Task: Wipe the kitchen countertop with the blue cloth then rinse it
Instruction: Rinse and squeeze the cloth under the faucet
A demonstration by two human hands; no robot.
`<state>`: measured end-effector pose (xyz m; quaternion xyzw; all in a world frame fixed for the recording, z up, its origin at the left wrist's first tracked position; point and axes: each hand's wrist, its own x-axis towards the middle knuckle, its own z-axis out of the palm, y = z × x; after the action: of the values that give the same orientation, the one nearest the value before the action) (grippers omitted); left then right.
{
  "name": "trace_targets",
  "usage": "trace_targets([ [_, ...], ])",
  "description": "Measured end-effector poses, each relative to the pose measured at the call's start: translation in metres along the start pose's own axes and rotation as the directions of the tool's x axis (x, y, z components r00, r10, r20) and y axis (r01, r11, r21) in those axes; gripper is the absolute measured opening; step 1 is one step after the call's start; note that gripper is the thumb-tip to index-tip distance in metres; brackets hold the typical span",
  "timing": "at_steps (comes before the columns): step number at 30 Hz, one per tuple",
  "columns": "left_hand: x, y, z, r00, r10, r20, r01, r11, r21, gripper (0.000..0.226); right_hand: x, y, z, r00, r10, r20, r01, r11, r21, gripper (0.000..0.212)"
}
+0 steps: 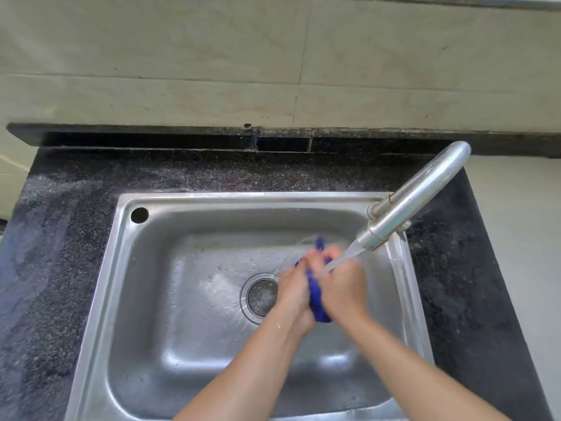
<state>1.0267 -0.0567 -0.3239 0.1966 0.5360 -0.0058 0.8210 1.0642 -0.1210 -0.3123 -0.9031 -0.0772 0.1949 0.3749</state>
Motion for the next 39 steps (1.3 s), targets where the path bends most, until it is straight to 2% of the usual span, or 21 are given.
trace_targets([
  [1, -0.003, -0.002, 0.004, 0.999, 0.029, -0.027, -0.028, 0.999, 0.037, 0.015, 0.022, 0.003, 0.0, 0.995, 0.088, -0.052, -0.089, 0.996, -0.007, 0.027],
  [3, 0.001, 0.0, 0.006, 0.994, 0.078, -0.074, -0.074, 0.996, 0.046, 0.017, 0.031, 0.004, 0.008, 0.987, 0.153, -0.057, -0.147, 0.985, 0.088, 0.023],
  [7, 0.007, 0.023, -0.003, 0.99, 0.053, -0.135, -0.053, 0.999, 0.001, 0.039, -0.031, -0.009, 0.017, 0.999, -0.022, 0.032, 0.017, 0.988, 0.154, 0.039],
  [9, 0.0, 0.015, 0.002, 0.992, 0.038, -0.117, -0.036, 0.999, 0.017, 0.041, -0.007, -0.006, 0.018, 0.997, 0.069, -0.024, -0.066, 0.994, 0.086, 0.044],
  [11, -0.004, 0.004, 0.008, 0.988, 0.09, -0.128, -0.085, 0.995, 0.044, 0.035, 0.031, -0.008, 0.016, 0.973, 0.222, -0.065, -0.215, 0.971, 0.103, 0.042],
  [12, -0.004, 0.005, 0.008, 0.981, 0.114, -0.157, -0.108, 0.993, 0.044, 0.032, 0.035, -0.01, 0.019, 0.97, 0.233, -0.063, -0.224, 0.966, 0.132, 0.042],
  [15, 0.0, 0.026, -0.001, 0.972, 0.132, -0.193, -0.133, 0.991, 0.006, 0.037, -0.006, -0.024, 0.03, 1.0, 0.008, 0.0, -0.008, 0.981, 0.196, 0.038],
  [17, -0.003, 0.03, -0.007, 0.977, 0.107, -0.184, -0.108, 0.994, 0.003, 0.037, -0.019, -0.021, 0.03, 0.999, -0.042, 0.013, 0.039, 0.987, 0.158, 0.037],
  [21, -0.019, 0.02, -0.005, 0.99, 0.08, -0.116, -0.065, 0.989, 0.133, 0.038, 0.034, -0.006, 0.016, 0.981, 0.188, 0.052, -0.189, 0.982, 0.005, 0.048],
  [22, -0.019, 0.023, -0.006, 0.992, 0.082, -0.096, -0.07, 0.99, 0.123, 0.037, 0.042, -0.005, 0.012, 0.979, 0.19, 0.072, -0.192, 0.981, 0.022, 0.047],
  [24, -0.013, 0.033, -0.016, 0.991, 0.111, -0.081, -0.101, 0.987, 0.122, 0.03, 0.045, -0.015, -0.005, 0.966, 0.208, 0.153, -0.241, 0.939, 0.244, 0.04],
  [26, -0.006, 0.04, -0.03, 0.991, 0.114, -0.072, -0.098, 0.977, 0.19, 0.021, 0.037, -0.035, -0.031, 0.935, 0.142, 0.325, -0.288, 0.837, 0.465, 0.041],
  [27, -0.004, 0.04, -0.038, 0.987, 0.135, -0.092, -0.1, 0.943, 0.317, 0.016, 0.033, -0.042, -0.041, 0.925, 0.048, 0.377, -0.245, 0.833, 0.496, 0.043],
  [29, 0.0, 0.036, -0.05, 0.947, 0.284, -0.154, -0.151, 0.81, 0.566, 0.013, 0.03, -0.049, -0.047, 0.928, -0.076, 0.366, -0.138, 0.84, 0.524, 0.043],
  [31, -0.003, 0.035, -0.049, 0.917, 0.347, -0.198, -0.186, 0.81, 0.557, 0.024, 0.024, -0.051, -0.043, 0.929, -0.155, 0.335, -0.003, 0.904, 0.428, 0.043],
  [33, -0.011, 0.041, -0.034, 0.984, 0.143, -0.11, -0.093, 0.925, 0.367, 0.043, 0.015, -0.044, -0.036, 0.898, -0.223, 0.379, 0.079, 0.929, 0.361, 0.024],
  [34, -0.013, 0.044, -0.026, 1.0, 0.014, -0.026, -0.007, 0.97, 0.242, 0.049, 0.005, -0.039, -0.034, 0.863, -0.233, 0.448, 0.059, 0.928, 0.368, 0.012],
  [35, -0.013, 0.047, -0.02, 0.997, -0.072, 0.034, 0.067, 0.991, 0.116, 0.051, -0.005, -0.032, -0.033, 0.819, -0.245, 0.519, 0.06, 0.936, 0.347, 0.003],
  [36, -0.012, 0.05, -0.016, 0.99, -0.118, 0.084, 0.113, 0.992, 0.06, 0.053, -0.015, -0.026, -0.035, 0.786, -0.242, 0.569, 0.077, 0.951, 0.299, 0.006],
  [37, -0.012, 0.052, -0.015, 0.987, -0.113, 0.116, 0.108, 0.993, 0.051, 0.058, -0.023, -0.018, -0.039, 0.775, -0.23, 0.588, 0.087, 0.961, 0.261, 0.01],
  [39, -0.01, 0.054, -0.018, 0.974, -0.116, 0.196, 0.087, 0.985, 0.151, 0.064, -0.031, -0.01, -0.052, 0.853, -0.186, 0.488, 0.022, 0.947, 0.322, 0.011],
])
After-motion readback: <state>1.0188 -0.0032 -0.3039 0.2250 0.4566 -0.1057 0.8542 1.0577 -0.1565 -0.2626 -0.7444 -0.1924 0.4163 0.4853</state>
